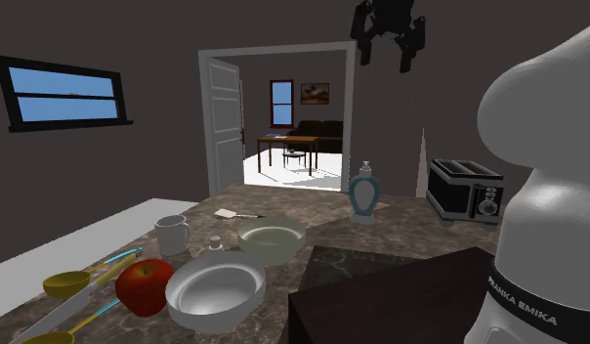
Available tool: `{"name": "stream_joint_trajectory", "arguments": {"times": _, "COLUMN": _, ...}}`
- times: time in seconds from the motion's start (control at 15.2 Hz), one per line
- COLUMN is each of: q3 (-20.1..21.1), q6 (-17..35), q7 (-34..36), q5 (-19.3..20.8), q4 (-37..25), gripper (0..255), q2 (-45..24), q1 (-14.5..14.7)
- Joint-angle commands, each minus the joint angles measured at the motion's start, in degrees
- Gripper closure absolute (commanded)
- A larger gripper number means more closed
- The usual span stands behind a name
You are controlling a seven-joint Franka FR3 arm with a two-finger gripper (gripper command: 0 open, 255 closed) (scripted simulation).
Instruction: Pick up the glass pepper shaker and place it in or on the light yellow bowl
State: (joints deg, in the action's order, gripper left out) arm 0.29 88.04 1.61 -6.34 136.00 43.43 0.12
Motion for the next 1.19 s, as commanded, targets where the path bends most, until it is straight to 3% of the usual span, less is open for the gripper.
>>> {"name": "stream_joint_trajectory", "arguments": {"times": 0.0, "q3": 0.00, "q6": 0.00, "q7": 0.00, "q5": 0.00, "q4": 0.00, "gripper": 0, "q2": 0.00, "q1": 0.00}}
{"name": "stream_joint_trajectory", "arguments": {"times": 0.59, "q3": 9.42, "q6": 16.25, "q7": 7.49, "q5": -3.77, "q4": 5.97, "gripper": 0, "q2": -8.26, "q1": 2.91}}
{"name": "stream_joint_trajectory", "arguments": {"times": 1.12, "q3": 17.75, "q6": 30.74, "q7": 15.17, "q5": -3.71, "q4": 5.69, "gripper": 0, "q2": -21.62, "q1": 4.27}}
